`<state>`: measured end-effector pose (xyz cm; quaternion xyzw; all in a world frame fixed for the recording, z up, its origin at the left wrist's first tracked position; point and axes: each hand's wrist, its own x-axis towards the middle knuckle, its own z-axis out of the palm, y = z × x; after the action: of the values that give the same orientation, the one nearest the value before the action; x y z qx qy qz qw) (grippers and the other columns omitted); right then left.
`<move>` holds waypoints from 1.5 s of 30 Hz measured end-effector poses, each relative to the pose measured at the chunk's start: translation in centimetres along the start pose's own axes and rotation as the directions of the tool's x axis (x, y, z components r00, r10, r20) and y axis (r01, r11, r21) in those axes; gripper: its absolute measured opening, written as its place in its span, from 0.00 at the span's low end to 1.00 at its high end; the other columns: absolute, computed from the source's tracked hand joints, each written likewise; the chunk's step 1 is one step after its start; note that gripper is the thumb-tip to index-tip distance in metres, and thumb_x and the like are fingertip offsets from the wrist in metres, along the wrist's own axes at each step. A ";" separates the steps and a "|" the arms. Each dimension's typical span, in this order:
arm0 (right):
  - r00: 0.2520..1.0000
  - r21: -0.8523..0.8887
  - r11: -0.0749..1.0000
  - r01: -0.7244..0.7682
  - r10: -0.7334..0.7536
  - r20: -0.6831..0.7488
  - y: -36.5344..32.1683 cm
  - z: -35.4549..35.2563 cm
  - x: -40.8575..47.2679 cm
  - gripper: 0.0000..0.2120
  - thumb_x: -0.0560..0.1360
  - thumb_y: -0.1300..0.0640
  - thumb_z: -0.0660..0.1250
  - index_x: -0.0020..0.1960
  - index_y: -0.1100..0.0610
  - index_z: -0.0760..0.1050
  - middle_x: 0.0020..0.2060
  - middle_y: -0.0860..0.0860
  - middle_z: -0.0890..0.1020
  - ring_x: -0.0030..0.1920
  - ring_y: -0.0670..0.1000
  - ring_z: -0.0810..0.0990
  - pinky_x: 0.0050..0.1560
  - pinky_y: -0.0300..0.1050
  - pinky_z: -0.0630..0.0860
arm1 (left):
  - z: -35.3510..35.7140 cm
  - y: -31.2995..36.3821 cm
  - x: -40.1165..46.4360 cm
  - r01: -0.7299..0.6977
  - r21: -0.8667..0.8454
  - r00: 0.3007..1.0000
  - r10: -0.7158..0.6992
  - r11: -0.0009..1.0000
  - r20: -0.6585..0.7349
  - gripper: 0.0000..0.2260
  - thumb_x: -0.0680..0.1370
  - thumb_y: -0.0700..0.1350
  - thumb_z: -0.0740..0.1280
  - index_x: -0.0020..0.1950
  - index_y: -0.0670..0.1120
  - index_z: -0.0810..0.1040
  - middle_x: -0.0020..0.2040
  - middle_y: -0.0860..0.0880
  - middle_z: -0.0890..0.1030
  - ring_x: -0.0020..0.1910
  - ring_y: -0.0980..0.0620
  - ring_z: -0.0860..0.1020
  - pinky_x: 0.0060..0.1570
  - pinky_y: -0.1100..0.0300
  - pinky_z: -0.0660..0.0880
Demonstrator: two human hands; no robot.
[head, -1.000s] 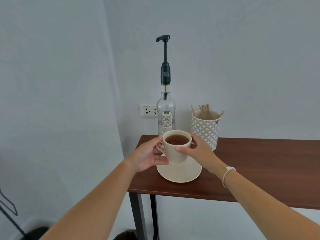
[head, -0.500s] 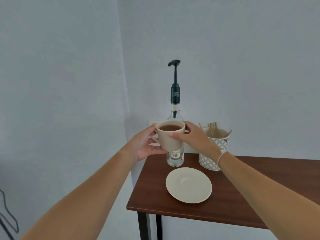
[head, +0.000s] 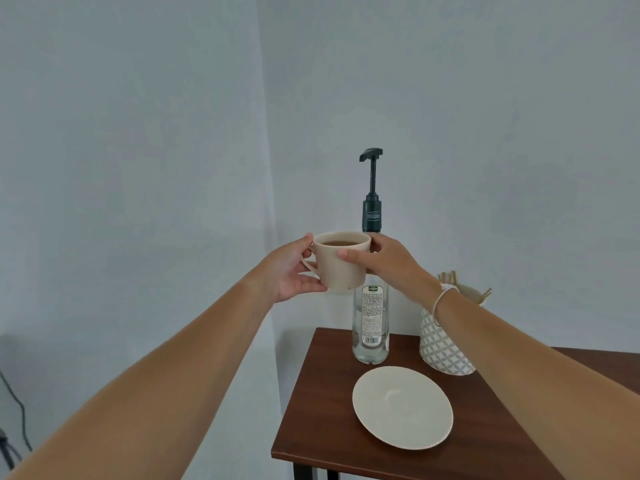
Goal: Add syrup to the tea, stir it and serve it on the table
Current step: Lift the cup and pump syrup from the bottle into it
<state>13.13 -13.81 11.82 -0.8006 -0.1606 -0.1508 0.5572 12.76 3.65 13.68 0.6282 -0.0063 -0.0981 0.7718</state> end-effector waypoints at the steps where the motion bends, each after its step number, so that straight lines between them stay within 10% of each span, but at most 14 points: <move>1: 1.000 -0.003 1.000 -0.001 0.001 0.002 -0.2 0.0 0.2 0.23 0.67 0.47 0.74 0.59 0.54 0.76 0.53 0.50 0.81 0.55 0.51 0.80 0.58 0.53 0.78 | -0.1 0.2 0.1 -0.002 0.008 1.000 0.002 1.000 0.002 0.14 0.79 0.52 0.62 0.39 0.44 0.68 0.49 0.41 0.72 0.52 0.37 0.76 0.38 0.47 0.78; 15: 1.000 0.027 1.000 0.009 -0.010 0.011 -1.2 -0.5 2.2 0.19 0.69 0.49 0.73 0.58 0.52 0.74 0.47 0.46 0.80 0.49 0.47 0.78 0.45 0.39 0.76 | -0.1 2.0 2.4 -0.056 0.018 0.998 0.056 0.998 0.040 0.14 0.80 0.50 0.61 0.39 0.43 0.69 0.53 0.41 0.68 0.46 0.38 0.77 0.35 0.47 0.77; 20: 1.000 0.009 1.000 -0.022 0.022 -0.015 -1.7 -0.8 2.8 0.19 0.68 0.48 0.73 0.57 0.50 0.74 0.53 0.50 0.80 0.56 0.53 0.79 0.58 0.54 0.78 | 0.0 2.8 2.7 -0.069 0.019 0.996 0.068 0.997 0.057 0.14 0.80 0.50 0.61 0.37 0.43 0.68 0.53 0.41 0.67 0.48 0.38 0.76 0.37 0.46 0.76; 31: 0.998 0.040 0.998 -0.038 0.040 -0.040 -3.5 -2.7 3.0 0.30 0.71 0.45 0.70 0.66 0.63 0.70 0.60 0.59 0.77 0.62 0.58 0.76 0.62 0.52 0.76 | 0.9 4.2 3.4 -0.071 -0.019 0.996 0.072 0.997 0.060 0.14 0.80 0.49 0.60 0.38 0.43 0.68 0.45 0.44 0.67 0.47 0.39 0.75 0.45 0.41 0.75; 35: 0.979 0.023 0.999 -0.022 0.026 -0.201 -4.8 -4.5 3.6 0.18 0.75 0.42 0.62 0.54 0.56 0.77 0.52 0.57 0.82 0.49 0.57 0.83 0.52 0.48 0.80 | 1.0 4.8 3.5 -0.086 -0.023 0.995 0.087 0.996 0.051 0.14 0.80 0.49 0.60 0.37 0.43 0.68 0.44 0.44 0.67 0.44 0.41 0.76 0.44 0.41 0.74; 45: 0.880 -0.002 0.998 -0.056 0.049 -0.472 -8.0 -6.4 8.8 0.28 0.75 0.42 0.57 0.54 0.67 0.76 0.36 0.50 0.78 0.35 0.51 0.74 0.44 0.46 0.75 | 2.0 6.1 3.7 -0.114 -0.030 0.992 0.116 0.993 0.041 0.12 0.81 0.48 0.60 0.40 0.43 0.69 0.38 0.47 0.67 0.43 0.43 0.76 0.51 0.37 0.73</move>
<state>17.28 -16.39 24.41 -0.7483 0.0027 -0.3271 0.5771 17.04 2.32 19.63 0.6139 -0.0576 -0.0670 0.7844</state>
